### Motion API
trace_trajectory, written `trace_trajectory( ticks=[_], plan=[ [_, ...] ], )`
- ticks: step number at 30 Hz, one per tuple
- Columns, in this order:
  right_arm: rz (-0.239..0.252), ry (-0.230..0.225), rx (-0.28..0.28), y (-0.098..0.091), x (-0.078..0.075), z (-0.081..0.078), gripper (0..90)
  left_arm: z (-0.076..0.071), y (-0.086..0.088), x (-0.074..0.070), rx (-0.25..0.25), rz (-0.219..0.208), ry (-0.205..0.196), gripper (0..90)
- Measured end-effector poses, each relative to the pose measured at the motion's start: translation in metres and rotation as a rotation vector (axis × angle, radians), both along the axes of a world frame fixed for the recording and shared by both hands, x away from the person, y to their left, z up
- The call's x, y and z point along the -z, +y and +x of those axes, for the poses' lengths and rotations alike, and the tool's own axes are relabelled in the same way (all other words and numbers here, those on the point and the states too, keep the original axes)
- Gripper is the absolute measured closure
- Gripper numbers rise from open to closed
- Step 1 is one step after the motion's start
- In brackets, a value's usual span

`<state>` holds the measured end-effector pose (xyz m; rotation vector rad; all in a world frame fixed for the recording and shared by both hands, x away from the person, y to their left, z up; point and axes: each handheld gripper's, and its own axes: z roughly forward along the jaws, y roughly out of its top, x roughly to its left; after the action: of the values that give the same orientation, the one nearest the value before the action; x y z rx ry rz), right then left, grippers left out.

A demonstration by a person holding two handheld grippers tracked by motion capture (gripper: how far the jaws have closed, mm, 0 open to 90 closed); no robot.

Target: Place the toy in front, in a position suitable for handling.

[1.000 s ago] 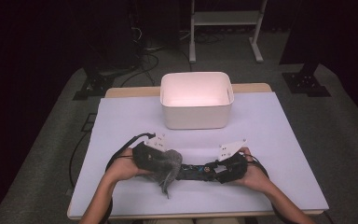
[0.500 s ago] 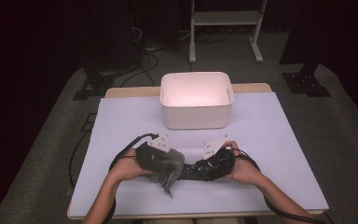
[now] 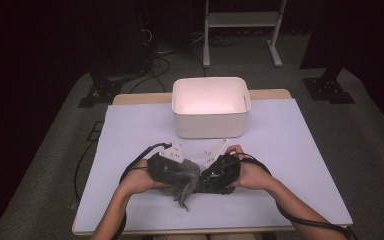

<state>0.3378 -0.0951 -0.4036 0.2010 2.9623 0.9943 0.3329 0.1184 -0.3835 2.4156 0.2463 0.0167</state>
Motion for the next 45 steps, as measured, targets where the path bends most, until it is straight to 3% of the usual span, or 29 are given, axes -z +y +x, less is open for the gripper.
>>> trace_trajectory(
  ticks=[5,17,27,30,34,40,45],
  plan=[
    [-0.049,0.002,0.001,-0.003,0.005,-0.001,53.2,0.000,-0.011,0.001,0.021,-0.011,0.003,76.6],
    [-0.087,0.015,0.017,-0.028,0.005,-0.003,53.5,0.002,-0.042,0.000,0.082,-0.002,-0.004,76.6],
    [-0.152,-0.006,-0.017,-0.012,0.010,-0.004,56.0,0.002,-0.042,0.001,0.104,-0.004,-0.003,76.6],
    [-0.151,-0.014,-0.023,-0.012,0.009,-0.006,56.4,0.001,-0.040,-0.002,0.103,-0.006,-0.012,76.5],
    [-0.109,-0.030,-0.004,-0.010,0.008,-0.005,56.5,0.000,-0.031,-0.010,0.084,-0.010,-0.029,76.5],
    [0.014,-0.045,0.011,0.005,0.004,0.001,56.4,0.000,-0.002,-0.035,0.022,-0.009,-0.059,76.5],
    [0.135,-0.015,0.025,0.022,0.003,0.008,56.5,0.001,0.022,-0.051,-0.034,-0.024,-0.073,76.5]
  ],
)
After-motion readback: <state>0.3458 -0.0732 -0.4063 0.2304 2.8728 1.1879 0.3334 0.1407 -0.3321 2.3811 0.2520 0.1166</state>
